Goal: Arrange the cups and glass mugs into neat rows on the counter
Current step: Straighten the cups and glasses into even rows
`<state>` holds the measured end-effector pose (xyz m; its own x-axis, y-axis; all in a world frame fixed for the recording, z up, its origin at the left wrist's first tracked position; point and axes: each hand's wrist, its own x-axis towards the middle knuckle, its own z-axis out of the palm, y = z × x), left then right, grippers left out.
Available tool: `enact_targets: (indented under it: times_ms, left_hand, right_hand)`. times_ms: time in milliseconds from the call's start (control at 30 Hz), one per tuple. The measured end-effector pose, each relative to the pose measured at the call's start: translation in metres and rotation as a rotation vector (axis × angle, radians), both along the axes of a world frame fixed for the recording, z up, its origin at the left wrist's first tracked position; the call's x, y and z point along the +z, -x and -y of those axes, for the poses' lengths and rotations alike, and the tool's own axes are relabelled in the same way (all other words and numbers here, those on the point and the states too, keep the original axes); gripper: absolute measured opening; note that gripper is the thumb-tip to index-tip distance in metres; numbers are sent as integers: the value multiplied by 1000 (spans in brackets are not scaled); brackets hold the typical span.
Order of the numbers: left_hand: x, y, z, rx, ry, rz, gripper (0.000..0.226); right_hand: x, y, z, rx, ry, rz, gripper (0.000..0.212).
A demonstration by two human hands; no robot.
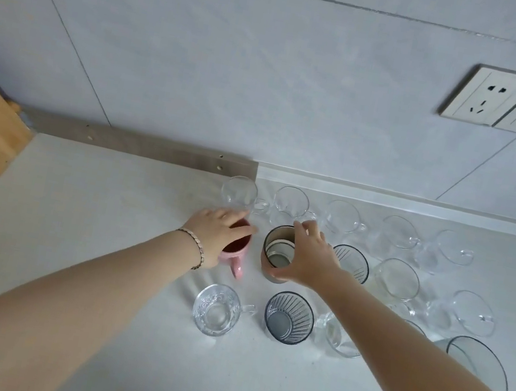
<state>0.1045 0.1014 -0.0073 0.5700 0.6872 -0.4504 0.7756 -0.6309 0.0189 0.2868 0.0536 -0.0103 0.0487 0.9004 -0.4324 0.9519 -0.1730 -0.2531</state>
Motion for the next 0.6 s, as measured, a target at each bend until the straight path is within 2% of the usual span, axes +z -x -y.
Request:
enact_targets:
  times_ms: [167, 267, 333, 400, 600]
  left_hand:
    - [-10, -6, -13, 30, 35, 16, 68]
    - [-13, -7, -11, 260, 62, 41, 69]
    - [-12, -7, -9, 481, 111, 108, 68]
    - [-13, -9, -6, 615, 136, 172, 62]
    - [-13, -14, -8, 615, 142, 186, 55]
  right_hand:
    - [-1, -6, 1, -30, 14, -40, 101]
    - [-4, -7, 1, -55, -9, -26, 95]
    - [-6, -7, 0, -72, -23, -26, 92]
    - [-8, -6, 0, -81, -32, -32, 90]
    - [-10, -3, -1, -111, -56, -57, 92]
